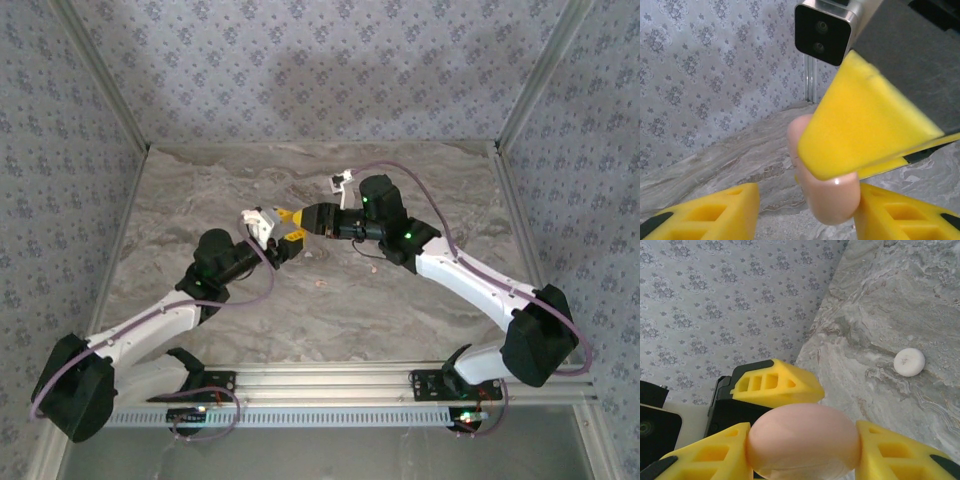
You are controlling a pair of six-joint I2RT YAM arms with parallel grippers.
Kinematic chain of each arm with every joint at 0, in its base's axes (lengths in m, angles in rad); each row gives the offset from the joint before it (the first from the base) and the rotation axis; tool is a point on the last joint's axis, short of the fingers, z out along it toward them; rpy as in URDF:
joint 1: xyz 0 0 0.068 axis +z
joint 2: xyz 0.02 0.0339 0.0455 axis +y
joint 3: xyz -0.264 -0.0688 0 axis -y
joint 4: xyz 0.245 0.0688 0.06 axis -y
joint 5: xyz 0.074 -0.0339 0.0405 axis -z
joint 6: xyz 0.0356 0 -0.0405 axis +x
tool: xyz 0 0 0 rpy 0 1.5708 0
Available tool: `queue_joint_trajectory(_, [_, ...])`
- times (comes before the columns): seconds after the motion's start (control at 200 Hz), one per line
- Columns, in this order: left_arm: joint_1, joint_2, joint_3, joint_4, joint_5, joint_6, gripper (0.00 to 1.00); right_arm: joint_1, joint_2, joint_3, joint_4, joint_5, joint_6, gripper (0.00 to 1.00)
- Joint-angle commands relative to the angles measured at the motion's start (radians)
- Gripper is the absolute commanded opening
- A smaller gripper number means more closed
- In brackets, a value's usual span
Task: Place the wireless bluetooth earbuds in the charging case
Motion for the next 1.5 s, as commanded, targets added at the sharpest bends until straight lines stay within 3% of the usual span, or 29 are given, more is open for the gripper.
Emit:
queue_joint_trajectory(0.0, [-0.009,0.009,0.023,0.05,-0.004,-0.023,0.48,0.009,-0.016,0.005,0.024,-0.021,0.006,0.44])
queue_joint_trajectory(0.39, [-0.012,0.013,0.035,0.064,0.033,-0.05,0.39,0.021,-0.014,0.021,-0.011,-0.017,-0.017,0.45])
queue_joint_trajectory(0.535, [-0.012,0.008,0.036,0.065,0.039,-0.064,0.26,0.023,-0.014,0.019,-0.019,-0.015,-0.023,0.45])
queue_joint_trajectory(0.775, [-0.007,0.02,0.025,0.111,0.061,-0.104,0.13,0.022,-0.038,0.037,-0.087,0.01,-0.088,0.5])
queue_joint_trajectory(0.929, [0.02,0.067,0.047,0.14,0.22,-0.146,0.12,0.002,-0.148,0.067,-0.239,0.075,-0.317,0.67])
queue_joint_trajectory(1.079, [0.034,0.12,0.081,0.189,0.386,-0.184,0.12,-0.025,-0.266,0.023,-0.272,0.044,-0.586,0.73])
queue_joint_trajectory(1.239, [0.036,0.151,0.103,0.251,0.499,-0.208,0.12,-0.083,-0.353,0.002,-0.345,-0.057,-0.868,0.73])
queue_joint_trajectory(1.339, [0.036,0.164,0.129,0.247,0.573,-0.214,0.12,-0.123,-0.369,0.003,-0.411,-0.187,-1.095,0.66])
queue_joint_trajectory(1.494, [0.034,0.175,0.159,0.258,0.647,-0.255,0.12,-0.183,-0.344,0.045,-0.483,-0.295,-1.223,0.63])
